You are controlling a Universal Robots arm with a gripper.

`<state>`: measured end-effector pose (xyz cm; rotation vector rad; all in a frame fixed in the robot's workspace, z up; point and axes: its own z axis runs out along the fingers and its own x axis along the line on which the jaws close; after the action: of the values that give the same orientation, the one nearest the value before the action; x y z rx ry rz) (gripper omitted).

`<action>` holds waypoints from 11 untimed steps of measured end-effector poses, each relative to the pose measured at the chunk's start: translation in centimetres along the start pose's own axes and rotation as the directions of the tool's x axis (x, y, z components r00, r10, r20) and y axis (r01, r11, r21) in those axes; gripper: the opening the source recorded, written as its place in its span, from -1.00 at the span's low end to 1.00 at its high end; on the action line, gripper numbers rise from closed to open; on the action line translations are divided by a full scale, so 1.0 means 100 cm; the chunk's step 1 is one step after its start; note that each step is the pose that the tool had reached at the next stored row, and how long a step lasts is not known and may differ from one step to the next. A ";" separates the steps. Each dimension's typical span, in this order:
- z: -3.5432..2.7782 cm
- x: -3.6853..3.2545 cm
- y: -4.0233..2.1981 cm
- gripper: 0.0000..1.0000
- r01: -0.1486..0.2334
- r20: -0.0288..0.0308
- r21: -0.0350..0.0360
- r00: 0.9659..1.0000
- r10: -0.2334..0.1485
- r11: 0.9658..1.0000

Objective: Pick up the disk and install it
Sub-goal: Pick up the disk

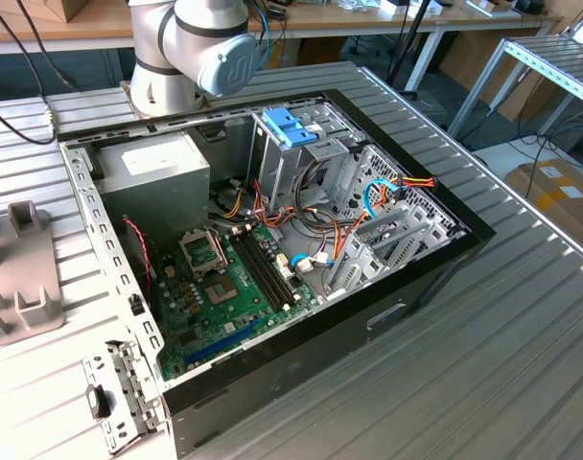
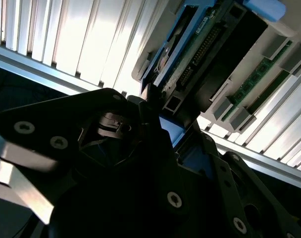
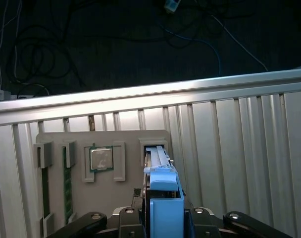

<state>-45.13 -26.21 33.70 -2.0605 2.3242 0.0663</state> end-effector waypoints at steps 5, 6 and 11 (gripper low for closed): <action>-0.0062 -0.0003 0.0001 -0.26 0.000 0.000 0.000 1.000 0.000 1.000; -0.0073 -0.0004 0.0001 -0.26 0.000 0.000 0.000 1.000 0.000 1.000; -0.0130 -0.0007 0.0001 -0.26 0.000 0.000 0.000 1.000 0.000 1.000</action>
<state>-45.13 -26.21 35.01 -2.0604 2.3242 0.0662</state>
